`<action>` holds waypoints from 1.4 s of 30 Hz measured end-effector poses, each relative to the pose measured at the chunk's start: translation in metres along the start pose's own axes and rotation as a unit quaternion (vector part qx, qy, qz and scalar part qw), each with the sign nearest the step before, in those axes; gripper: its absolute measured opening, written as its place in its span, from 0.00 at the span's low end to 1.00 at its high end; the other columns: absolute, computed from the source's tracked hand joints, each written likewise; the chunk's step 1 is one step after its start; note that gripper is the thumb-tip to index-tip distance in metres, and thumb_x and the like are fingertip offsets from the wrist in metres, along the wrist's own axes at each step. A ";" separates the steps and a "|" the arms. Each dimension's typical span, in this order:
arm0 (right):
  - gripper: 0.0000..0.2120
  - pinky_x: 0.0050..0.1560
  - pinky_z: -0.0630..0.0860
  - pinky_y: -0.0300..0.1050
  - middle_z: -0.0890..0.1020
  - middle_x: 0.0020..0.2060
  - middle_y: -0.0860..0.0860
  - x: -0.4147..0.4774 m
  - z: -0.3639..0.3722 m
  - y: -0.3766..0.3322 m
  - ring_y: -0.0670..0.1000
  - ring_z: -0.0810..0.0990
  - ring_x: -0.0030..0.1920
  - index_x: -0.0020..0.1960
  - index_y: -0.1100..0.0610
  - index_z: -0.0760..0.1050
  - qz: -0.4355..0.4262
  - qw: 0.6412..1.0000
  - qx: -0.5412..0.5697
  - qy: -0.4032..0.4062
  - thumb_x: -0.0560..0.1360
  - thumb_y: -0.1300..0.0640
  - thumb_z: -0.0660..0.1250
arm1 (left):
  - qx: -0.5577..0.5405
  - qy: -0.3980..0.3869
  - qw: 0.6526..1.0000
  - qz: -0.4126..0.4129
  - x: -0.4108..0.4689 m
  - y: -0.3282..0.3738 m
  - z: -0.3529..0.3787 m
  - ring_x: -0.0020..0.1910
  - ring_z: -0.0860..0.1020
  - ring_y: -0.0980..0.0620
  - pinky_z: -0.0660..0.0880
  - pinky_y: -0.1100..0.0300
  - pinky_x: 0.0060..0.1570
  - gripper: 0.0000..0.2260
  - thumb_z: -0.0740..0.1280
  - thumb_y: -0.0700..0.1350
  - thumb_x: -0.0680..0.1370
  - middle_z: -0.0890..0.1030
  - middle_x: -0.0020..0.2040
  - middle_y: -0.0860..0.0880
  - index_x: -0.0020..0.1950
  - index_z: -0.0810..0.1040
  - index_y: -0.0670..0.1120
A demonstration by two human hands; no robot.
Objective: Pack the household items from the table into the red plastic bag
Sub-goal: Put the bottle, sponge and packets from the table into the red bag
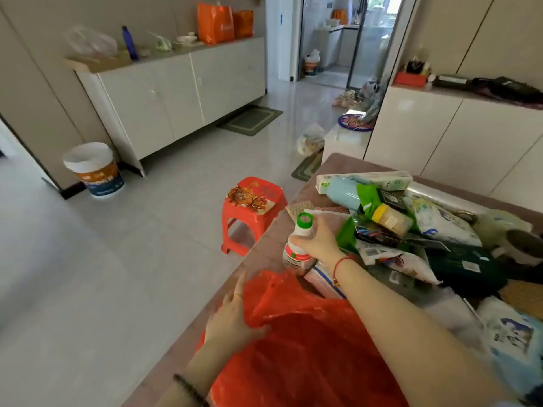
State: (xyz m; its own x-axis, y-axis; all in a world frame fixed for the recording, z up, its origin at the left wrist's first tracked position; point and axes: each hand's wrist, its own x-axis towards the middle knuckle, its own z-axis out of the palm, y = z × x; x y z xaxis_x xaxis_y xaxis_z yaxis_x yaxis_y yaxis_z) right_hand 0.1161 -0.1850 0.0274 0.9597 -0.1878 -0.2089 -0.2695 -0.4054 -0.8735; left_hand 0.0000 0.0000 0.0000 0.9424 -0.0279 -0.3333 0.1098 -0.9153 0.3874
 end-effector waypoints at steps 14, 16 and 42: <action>0.10 0.41 0.74 0.42 0.82 0.35 0.56 -0.035 -0.012 -0.011 0.49 0.78 0.35 0.39 0.65 0.78 -0.161 0.972 0.066 0.161 0.69 0.57 0.73 | -0.103 0.003 0.994 -0.046 0.027 -0.007 0.015 0.54 0.78 0.40 0.74 0.51 0.50 0.08 0.63 0.44 0.74 0.80 0.52 0.41 0.52 0.73 0.46; 0.04 0.45 0.77 0.43 0.82 0.36 0.49 -0.056 -0.034 -0.032 0.44 0.79 0.36 0.41 0.58 0.80 -0.219 0.951 0.106 0.191 0.70 0.58 0.72 | -0.136 0.018 0.990 -0.036 0.024 -0.006 0.013 0.50 0.78 0.40 0.72 0.54 0.45 0.03 0.63 0.41 0.74 0.80 0.47 0.42 0.44 0.70 0.48; 0.14 0.39 0.80 0.51 0.79 0.47 0.55 -0.147 0.028 0.065 0.55 0.79 0.49 0.54 0.57 0.73 0.221 0.877 0.417 0.087 0.71 0.54 0.71 | -0.393 0.054 0.915 -0.076 -0.011 0.008 -0.001 0.44 0.76 0.46 0.71 0.56 0.46 0.12 0.59 0.57 0.63 0.75 0.37 0.53 0.39 0.71 0.50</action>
State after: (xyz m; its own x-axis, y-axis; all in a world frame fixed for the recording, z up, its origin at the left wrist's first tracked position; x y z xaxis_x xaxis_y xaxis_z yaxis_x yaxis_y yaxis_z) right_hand -0.0406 -0.1588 -0.0112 0.7299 -0.3239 -0.6019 -0.3916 0.5236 -0.7566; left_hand -0.0090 -0.0061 0.0077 0.9189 0.1544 -0.3630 0.3943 -0.3327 0.8567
